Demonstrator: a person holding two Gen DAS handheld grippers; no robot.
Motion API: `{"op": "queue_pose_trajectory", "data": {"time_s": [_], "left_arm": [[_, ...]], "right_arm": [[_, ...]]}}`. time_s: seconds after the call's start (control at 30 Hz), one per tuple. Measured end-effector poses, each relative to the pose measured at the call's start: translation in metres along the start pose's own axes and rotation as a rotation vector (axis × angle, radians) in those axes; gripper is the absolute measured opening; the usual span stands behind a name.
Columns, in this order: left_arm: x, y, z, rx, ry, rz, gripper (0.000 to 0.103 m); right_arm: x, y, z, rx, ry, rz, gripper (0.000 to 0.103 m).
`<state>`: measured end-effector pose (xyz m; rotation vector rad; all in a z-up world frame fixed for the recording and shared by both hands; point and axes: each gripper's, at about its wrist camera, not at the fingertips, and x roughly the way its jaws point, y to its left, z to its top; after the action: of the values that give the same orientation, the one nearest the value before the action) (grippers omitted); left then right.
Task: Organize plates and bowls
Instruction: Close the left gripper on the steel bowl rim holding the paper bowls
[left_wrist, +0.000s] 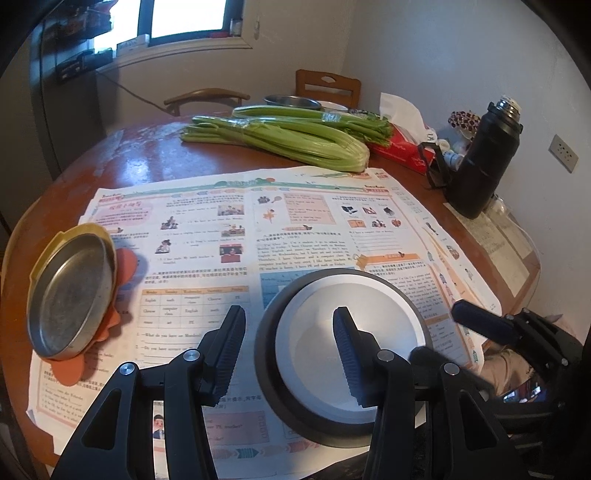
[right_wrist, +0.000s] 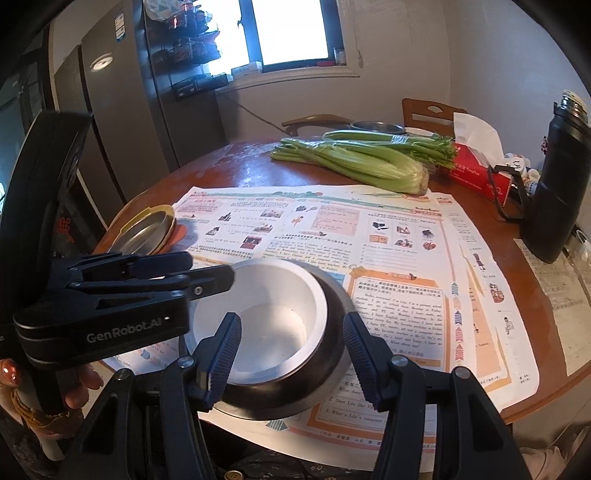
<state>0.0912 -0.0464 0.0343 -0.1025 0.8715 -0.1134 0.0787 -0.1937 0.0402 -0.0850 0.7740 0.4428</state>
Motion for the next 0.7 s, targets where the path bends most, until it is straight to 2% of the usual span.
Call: {"op": "queue_pose_trajectory", "data": {"time_s": [0.3,0.43,0.7], "left_arm": [[-0.003,0.013,-0.005,-0.032,-0.003,0.008,0.052],[0.003,0.019,-0.009,-0.062,0.016,-0.019,0.052],[0.021,0.01,-0.013,-0.042,0.056,-0.055,0.052]], "right_arm": [[-0.004,-0.014,0.002,0.049,-0.009,-0.017,0.058],[0.004,-0.024,0.0,0.097,0.017,0.005,0.058],[0.022,-0.037,-0.008,0.146,0.077,0.032,0.058]]}}
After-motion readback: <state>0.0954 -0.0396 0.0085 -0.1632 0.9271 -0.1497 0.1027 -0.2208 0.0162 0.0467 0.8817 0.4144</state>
